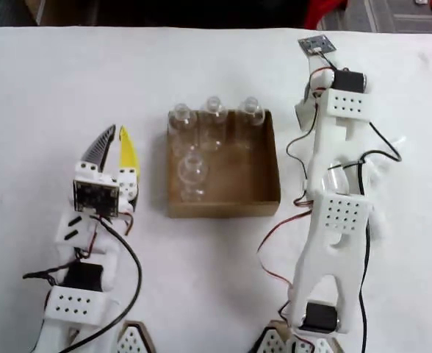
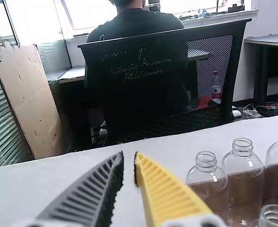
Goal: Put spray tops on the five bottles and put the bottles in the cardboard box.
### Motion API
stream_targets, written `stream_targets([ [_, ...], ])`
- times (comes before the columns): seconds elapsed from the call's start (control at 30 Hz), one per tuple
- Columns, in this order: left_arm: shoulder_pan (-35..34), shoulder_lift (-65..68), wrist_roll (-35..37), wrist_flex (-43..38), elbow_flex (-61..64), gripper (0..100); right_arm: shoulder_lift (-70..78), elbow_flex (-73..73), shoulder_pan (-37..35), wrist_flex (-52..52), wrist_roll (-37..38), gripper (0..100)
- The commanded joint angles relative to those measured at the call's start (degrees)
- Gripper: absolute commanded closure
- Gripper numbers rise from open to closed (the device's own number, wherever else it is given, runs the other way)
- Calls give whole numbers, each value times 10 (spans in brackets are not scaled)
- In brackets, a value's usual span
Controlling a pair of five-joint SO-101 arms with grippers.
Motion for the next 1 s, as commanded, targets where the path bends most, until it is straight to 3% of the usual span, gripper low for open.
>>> stream_targets([
  [0.0, 6, -7, -6, -12, -5, 954, 2, -25, 9, 3, -6, 842],
  [0.97, 7, -7, -6, -12, -5, 954, 44, -26, 19, -14, -6, 837],
])
